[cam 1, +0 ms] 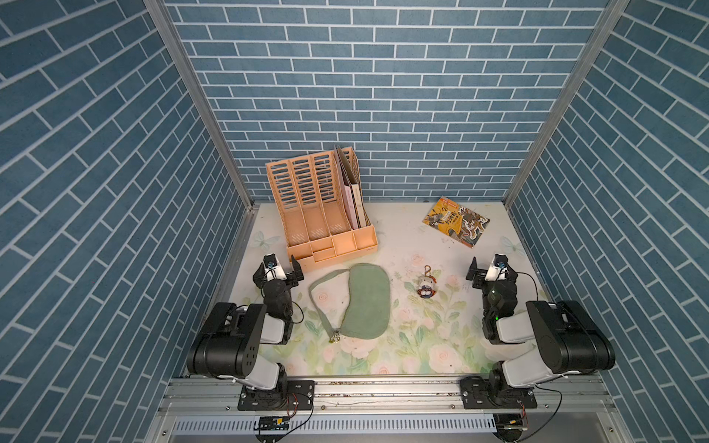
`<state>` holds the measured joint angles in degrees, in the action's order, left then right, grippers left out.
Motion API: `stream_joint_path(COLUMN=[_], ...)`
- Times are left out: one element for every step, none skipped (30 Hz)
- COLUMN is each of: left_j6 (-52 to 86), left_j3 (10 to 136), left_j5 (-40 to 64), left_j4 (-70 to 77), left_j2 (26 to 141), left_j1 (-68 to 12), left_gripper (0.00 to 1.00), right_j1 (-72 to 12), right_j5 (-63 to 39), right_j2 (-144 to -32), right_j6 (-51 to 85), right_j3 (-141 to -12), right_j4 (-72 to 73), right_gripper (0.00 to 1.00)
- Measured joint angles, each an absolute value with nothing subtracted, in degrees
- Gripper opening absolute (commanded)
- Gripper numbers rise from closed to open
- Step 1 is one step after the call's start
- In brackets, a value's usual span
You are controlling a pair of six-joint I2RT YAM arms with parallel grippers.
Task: Remove the decoration from the bag
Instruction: Reset both arms
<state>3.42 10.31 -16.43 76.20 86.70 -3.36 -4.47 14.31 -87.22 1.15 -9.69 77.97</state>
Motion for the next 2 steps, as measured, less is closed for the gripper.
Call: stream_joint_path(left_j6=[3.42,3.42], left_j3=[10.31,10.31], left_j5=[-16.43,-16.4], left_j4=[76.2,76.2], left_j2=[86.7,86.7], left_j1=[-3.36,-3.36], left_gripper=[1.0,1.0], right_j1=[-4.47,-4.47], right_j5=[14.28,14.31], right_j2=[-87.22,-87.22], right_j6=[1.15,1.15], right_j3=[-9.69,-9.69], right_j4=[77.97,77.97], right_gripper=[1.0,1.0])
